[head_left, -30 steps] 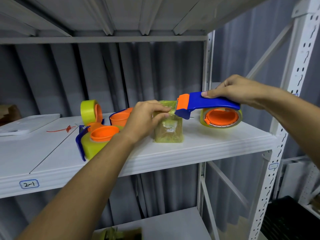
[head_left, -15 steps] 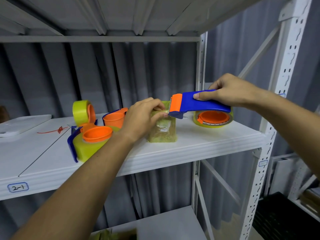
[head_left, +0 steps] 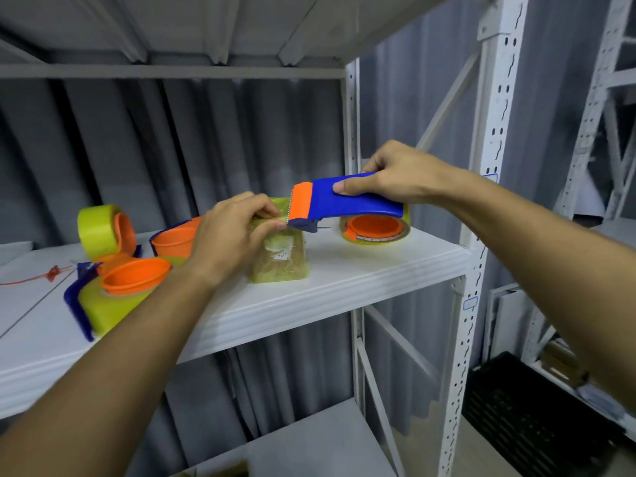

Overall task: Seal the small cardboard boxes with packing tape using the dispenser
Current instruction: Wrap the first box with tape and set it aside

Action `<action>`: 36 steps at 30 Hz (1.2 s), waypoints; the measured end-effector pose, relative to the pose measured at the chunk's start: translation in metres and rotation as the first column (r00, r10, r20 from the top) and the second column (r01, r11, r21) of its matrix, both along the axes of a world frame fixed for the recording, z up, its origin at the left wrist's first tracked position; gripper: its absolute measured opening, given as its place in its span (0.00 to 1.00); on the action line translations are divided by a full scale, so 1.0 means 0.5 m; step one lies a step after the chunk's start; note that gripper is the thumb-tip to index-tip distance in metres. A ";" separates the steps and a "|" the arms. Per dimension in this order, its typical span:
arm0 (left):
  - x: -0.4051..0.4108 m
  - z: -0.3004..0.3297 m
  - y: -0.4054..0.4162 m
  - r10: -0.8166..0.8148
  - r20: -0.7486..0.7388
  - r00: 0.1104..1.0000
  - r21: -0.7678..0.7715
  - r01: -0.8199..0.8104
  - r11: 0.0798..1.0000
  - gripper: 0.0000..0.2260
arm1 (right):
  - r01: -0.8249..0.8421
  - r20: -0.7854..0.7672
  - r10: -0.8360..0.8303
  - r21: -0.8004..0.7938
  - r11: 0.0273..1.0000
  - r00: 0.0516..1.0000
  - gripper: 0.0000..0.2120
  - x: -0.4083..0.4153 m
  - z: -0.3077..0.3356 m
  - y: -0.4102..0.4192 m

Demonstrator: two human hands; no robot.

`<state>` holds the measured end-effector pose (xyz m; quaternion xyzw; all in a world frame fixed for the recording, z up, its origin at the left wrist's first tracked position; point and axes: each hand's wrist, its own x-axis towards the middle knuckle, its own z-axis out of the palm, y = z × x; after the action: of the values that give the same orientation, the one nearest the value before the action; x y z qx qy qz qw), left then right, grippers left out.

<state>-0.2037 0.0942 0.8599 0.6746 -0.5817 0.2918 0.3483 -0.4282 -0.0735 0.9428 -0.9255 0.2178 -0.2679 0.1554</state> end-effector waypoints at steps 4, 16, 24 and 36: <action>0.002 0.003 0.001 0.013 -0.024 1.000 0.004 -0.013 1.000 0.05 | 0.043 0.018 -0.043 -0.006 0.999 0.999 0.30 -0.034 0.018 -0.013; -0.048 0.040 -0.034 0.049 0.165 0.985 0.200 -0.082 0.976 0.07 | 0.126 -0.026 -0.128 -0.091 0.988 0.991 0.27 -0.013 0.012 0.004; -0.052 0.023 -0.048 0.078 0.185 0.980 0.122 -0.102 0.987 0.07 | 0.171 -0.050 -0.177 -0.104 0.980 0.983 0.24 -0.017 0.009 0.014; -0.048 0.020 -0.049 0.056 0.166 0.985 0.129 -0.078 0.989 0.04 | 0.185 -0.023 -0.187 -0.073 0.980 0.982 0.27 -0.048 0.002 0.016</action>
<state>-0.2276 0.0699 0.8700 0.6901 -0.6032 0.3173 0.2434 -0.4523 -0.0655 0.9438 -0.9098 0.2963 -0.2750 0.0937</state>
